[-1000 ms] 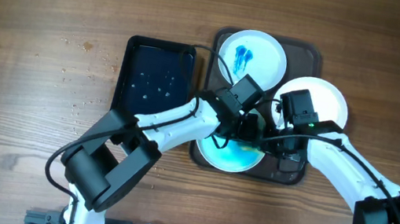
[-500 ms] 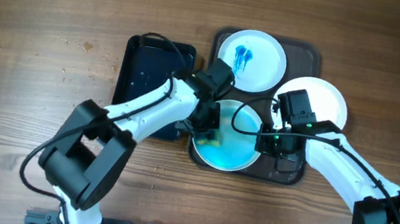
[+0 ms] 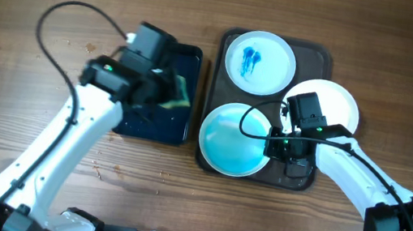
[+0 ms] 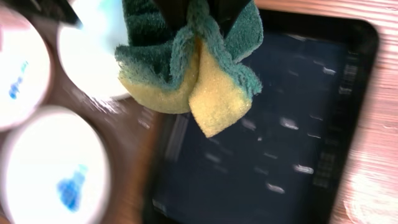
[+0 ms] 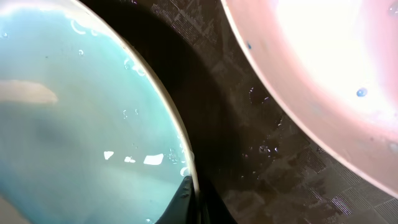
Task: Clean dirty plates on tray and stack at the side
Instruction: 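Return the sponge to the black tray with the left gripper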
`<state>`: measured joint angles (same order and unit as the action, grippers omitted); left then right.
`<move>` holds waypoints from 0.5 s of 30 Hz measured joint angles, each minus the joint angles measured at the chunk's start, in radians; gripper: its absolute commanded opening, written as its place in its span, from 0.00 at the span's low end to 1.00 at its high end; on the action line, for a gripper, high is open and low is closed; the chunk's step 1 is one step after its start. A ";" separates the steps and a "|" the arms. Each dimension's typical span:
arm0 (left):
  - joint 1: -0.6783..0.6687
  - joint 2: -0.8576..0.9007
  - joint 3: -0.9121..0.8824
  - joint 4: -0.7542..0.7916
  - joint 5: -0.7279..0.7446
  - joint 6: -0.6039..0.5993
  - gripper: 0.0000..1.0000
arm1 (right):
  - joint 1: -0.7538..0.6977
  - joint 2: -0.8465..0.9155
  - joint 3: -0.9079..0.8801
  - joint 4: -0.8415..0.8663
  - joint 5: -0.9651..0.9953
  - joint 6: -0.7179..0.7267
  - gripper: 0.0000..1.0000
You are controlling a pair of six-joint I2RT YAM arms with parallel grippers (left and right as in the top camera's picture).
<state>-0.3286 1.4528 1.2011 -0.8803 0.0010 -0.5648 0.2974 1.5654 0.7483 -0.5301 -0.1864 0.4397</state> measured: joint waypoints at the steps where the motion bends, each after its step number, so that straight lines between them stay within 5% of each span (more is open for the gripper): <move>1: 0.024 0.008 -0.014 0.011 -0.010 0.006 0.04 | 0.000 0.000 0.000 0.000 0.000 0.000 0.05; 5: 0.096 0.092 -0.128 0.112 -0.022 0.034 0.05 | 0.000 0.000 -0.002 0.007 0.000 0.000 0.04; 6: 0.098 0.127 -0.164 0.145 -0.021 0.037 0.24 | 0.000 0.000 -0.002 0.007 0.000 0.000 0.04; 7: 0.098 0.152 -0.182 0.154 -0.019 0.040 0.53 | 0.000 0.000 -0.002 0.007 -0.001 0.000 0.04; 9: 0.098 0.185 -0.200 0.160 -0.011 0.051 0.82 | 0.000 0.000 -0.002 0.007 -0.001 0.000 0.04; 11: 0.098 0.191 -0.200 0.166 0.002 0.052 0.95 | 0.000 0.000 -0.002 0.007 -0.001 0.000 0.04; 15: 0.105 0.162 -0.175 0.114 0.024 0.055 1.00 | 0.000 0.000 0.024 -0.053 0.001 0.000 0.04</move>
<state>-0.2241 1.6150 1.0256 -0.7666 0.0254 -0.5095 0.2970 1.5654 0.7727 -0.5827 -0.1852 0.4397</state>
